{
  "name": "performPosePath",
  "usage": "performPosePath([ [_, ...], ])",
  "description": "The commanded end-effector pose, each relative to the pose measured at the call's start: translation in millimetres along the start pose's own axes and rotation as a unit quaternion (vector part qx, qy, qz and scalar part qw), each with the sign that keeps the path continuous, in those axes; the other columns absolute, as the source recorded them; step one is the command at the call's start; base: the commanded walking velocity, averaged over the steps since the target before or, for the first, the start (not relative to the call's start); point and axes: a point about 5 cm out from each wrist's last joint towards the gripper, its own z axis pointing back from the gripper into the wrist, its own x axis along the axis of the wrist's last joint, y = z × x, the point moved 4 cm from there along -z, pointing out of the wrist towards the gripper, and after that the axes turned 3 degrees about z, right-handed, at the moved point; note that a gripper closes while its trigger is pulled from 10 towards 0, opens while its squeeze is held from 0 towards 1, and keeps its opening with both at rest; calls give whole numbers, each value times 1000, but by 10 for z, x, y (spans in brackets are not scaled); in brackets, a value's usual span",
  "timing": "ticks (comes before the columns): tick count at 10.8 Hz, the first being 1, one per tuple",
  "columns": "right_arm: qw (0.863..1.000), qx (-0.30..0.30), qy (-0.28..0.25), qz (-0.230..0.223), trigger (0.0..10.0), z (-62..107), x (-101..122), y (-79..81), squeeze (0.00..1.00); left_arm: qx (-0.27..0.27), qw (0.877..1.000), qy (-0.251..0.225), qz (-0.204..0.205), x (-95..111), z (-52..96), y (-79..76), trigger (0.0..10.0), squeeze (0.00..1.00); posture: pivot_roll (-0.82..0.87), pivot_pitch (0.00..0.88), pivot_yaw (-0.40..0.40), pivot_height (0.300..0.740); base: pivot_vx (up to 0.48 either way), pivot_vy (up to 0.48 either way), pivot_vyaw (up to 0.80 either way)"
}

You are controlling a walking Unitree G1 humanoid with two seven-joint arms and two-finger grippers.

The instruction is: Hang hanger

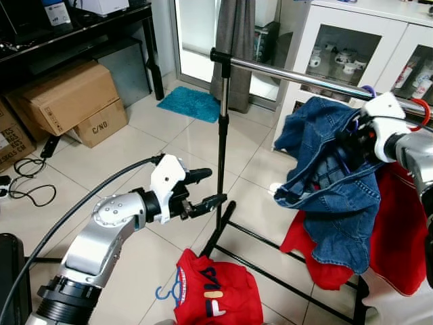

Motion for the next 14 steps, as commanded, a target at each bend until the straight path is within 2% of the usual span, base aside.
performPosePath([
  [1, 1000, -5, 12, 28, 10000, 42, -38, -54, 0, -4, 1000, 9, -6, -18, -15, -5, 10000, 0, -39, 20, 9, 740, 0, 0, 0],
  [4, 999, -10, 26, 44, 10000, -4, -68, -7, 0, -4, 1000, 10, -7, -23, -24, -3, 10000, 0, -42, 21, 7, 740, 0, 0, 0],
  [5, 999, -30, 30, 33, 10000, -40, -61, -4, 0, -4, 1000, 9, -8, -17, -32, 0, 10000, 0, -42, 20, 7, 740, 0, 0, 0],
  [6, 999, -43, 28, 9, 5333, -76, -40, 13, 0, -4, 1000, 9, -9, -15, -34, 4, 10000, 0, -42, 20, 8, 740, 0, 0, 0],
  [7, 998, -51, 24, -13, 2745, -100, -21, 28, 0, -4, 1000, 9, -9, -15, -33, 6, 10000, 0, -42, 20, 8, 740, 0, 0, 0],
  [8, 996, -61, 12, -70, 0, -137, 9, 51, 0, -4, 1000, 9, -10, -14, -34, 6, 10000, 0, -42, 20, 8, 740, 0, 0, 0],
  [9, 993, -66, 12, -95, 0, -160, 5, 74, 0, -3, 1000, 10, -10, -17, -31, 10, 10000, 0, -37, 14, 2, 740, 0, 0, 0],
  [14, 988, -84, -2, -126, 0, -187, 69, 62, 0, -1, 1000, 11, -14, -20, -19, 18, 10000, 0, -31, 0, -2, 740, 0, 0, 0],
])
